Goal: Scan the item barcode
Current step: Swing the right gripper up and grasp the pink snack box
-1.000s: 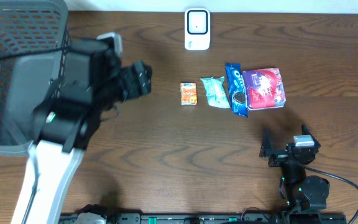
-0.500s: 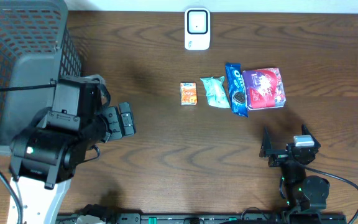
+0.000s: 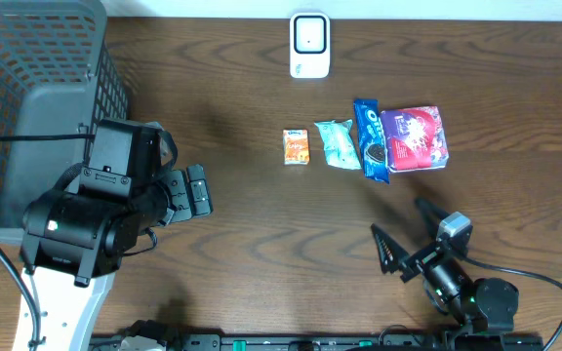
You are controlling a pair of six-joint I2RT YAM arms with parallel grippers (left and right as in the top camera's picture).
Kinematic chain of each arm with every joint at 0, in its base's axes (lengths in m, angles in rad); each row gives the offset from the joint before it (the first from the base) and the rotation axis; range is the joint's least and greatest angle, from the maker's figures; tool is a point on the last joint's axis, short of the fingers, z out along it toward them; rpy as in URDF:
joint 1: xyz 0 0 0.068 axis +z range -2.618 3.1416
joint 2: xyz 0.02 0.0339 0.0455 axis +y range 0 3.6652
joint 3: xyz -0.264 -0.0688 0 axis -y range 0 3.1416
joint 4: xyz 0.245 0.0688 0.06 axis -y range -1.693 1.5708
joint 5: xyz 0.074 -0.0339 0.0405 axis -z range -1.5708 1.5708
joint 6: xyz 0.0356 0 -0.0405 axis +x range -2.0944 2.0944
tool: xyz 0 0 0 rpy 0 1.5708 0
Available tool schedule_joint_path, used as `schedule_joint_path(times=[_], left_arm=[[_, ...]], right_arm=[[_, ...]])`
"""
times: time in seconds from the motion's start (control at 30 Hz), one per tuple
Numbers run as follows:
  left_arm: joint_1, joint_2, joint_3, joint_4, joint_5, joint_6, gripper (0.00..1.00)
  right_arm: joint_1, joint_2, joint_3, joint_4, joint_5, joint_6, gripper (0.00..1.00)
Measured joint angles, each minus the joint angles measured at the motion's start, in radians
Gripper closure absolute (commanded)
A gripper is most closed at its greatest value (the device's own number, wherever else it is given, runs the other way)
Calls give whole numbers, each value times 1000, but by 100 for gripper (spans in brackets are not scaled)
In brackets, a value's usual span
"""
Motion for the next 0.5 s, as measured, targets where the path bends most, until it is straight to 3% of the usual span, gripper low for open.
schedule_joint_path(times=[0.13, 0.33, 0.43, 0.5], left_arm=[[0, 0, 0, -1, 0, 0, 2], [0, 0, 0, 0, 0, -2, 2], [0, 0, 0, 0, 0, -3, 2], [0, 0, 0, 0, 0, -3, 2]], right_arm=[[0, 0, -1, 141, -85, 148, 1], [0, 0, 8, 590, -21, 286, 1], [0, 7, 58, 535, 45, 290, 1], [0, 50, 153, 362, 76, 241, 1]])
